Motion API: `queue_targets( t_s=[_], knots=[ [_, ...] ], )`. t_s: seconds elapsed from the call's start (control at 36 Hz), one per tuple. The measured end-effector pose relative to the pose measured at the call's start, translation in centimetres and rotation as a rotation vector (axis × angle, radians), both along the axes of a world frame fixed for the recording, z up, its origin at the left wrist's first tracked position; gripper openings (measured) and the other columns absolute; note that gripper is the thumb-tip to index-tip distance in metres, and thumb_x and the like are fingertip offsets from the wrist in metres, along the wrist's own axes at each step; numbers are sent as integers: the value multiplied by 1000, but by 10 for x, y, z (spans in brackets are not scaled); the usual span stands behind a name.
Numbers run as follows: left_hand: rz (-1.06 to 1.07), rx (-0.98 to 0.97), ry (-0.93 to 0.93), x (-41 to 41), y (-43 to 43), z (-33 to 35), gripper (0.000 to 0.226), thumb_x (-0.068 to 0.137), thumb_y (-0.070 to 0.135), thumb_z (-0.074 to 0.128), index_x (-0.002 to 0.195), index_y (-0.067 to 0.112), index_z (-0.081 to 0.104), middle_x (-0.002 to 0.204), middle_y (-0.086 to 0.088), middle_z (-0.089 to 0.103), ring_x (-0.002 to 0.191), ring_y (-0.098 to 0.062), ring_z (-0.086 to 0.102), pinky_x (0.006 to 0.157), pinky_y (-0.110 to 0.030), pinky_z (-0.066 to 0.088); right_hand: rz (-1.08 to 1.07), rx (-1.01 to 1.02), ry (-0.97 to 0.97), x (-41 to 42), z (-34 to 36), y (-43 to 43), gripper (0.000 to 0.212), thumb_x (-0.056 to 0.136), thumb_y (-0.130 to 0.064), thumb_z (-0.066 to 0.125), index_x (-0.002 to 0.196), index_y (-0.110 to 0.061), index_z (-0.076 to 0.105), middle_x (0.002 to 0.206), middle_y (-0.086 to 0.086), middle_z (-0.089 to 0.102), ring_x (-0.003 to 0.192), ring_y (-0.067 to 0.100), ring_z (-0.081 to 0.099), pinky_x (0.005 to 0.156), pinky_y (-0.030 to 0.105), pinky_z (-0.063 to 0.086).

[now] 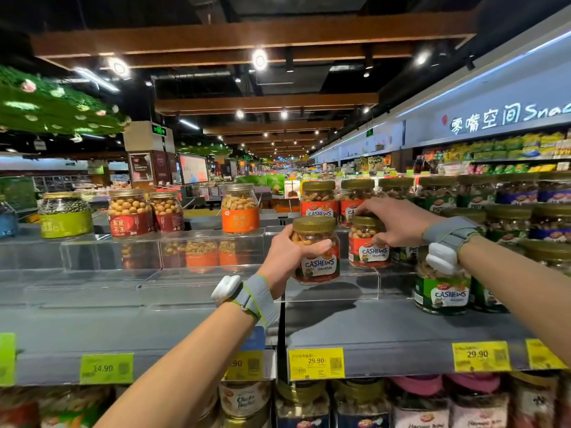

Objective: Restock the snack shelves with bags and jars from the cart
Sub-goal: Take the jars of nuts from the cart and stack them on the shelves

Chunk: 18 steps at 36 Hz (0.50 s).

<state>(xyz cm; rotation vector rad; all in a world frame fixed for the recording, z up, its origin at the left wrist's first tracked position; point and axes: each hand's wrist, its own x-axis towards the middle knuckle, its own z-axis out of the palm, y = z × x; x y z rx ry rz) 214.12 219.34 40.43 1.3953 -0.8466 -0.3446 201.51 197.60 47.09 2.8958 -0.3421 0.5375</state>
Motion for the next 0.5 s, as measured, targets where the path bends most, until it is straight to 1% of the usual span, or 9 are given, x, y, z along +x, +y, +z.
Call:
queue_targets(
  t_s=[0.08, 0.14, 0.19, 0.25, 0.28, 0.33, 0.42, 0.44, 0.5],
  knots=[
    [3, 11, 9, 0, -3, 0, 63, 72, 21, 89, 126, 19, 58, 114, -2, 73, 105, -21, 70, 92, -37, 55, -17, -9, 55, 3, 4, 1, 82, 80, -40, 80, 147, -26, 34, 148, -1, 45, 132, 20, 45, 107, 41, 44],
    [9, 7, 30, -3, -7, -2, 73, 71, 21, 90, 131, 18, 49, 118, -3, 70, 107, -21, 68, 97, -41, 53, -11, 11, 82, 1, 11, 3, 88, 81, -50, 77, 151, -24, 30, 150, 2, 42, 135, 22, 41, 110, 42, 41],
    [25, 5, 46, -1, -10, -3, 84, 70, 20, 91, 135, 19, 38, 122, -3, 65, 110, -20, 65, 101, -42, 51, 61, 94, -12, 1, 20, 14, 81, 86, -56, 68, 151, -26, 31, 150, 0, 43, 136, 20, 41, 111, 42, 39],
    [9, 11, 51, -2, -14, -3, 85, 71, 19, 90, 134, 18, 33, 121, -2, 64, 110, -17, 64, 99, -39, 50, 163, 248, -104, 2, 26, 27, 70, 88, -61, 62, 147, -32, 37, 148, -5, 47, 131, 16, 46, 109, 41, 42],
    [-6, 4, 49, -2, -14, -1, 84, 72, 18, 90, 134, 17, 32, 121, -1, 64, 110, -16, 64, 98, -37, 50, 207, 304, -100, 5, 31, 35, 68, 87, -65, 59, 145, -36, 39, 146, -8, 49, 129, 14, 48, 108, 40, 44],
    [-15, -8, 30, -3, -17, 4, 80, 75, 13, 87, 131, 15, 31, 117, 0, 65, 109, -14, 65, 95, -34, 51, 238, 340, -18, 10, 37, 48, 70, 82, -72, 58, 143, -43, 40, 143, -12, 49, 125, 12, 51, 103, 36, 46],
    [-15, -19, -32, -2, -21, 10, 73, 77, -1, 82, 127, 13, 30, 112, -2, 66, 105, -16, 66, 94, -35, 54, 237, 354, 85, 18, 40, 58, 72, 81, -68, 64, 143, -45, 37, 141, -9, 51, 117, 11, 53, 96, 28, 44],
    [-1, -17, -53, -1, -24, 10, 75, 77, -3, 82, 128, 13, 30, 114, -5, 65, 107, -19, 66, 96, -38, 54, 246, 369, 89, 20, 40, 59, 72, 82, -65, 66, 144, -44, 36, 139, -7, 53, 114, 11, 54, 94, 26, 44],
    [13, 2, -104, 0, -28, 9, 82, 75, -2, 84, 132, 14, 28, 117, -8, 65, 112, -24, 65, 102, -41, 52, 256, 361, 74, 22, 38, 57, 74, 82, -60, 70, 145, -41, 35, 139, -4, 53, 113, 12, 54, 96, 27, 44]
  ],
)
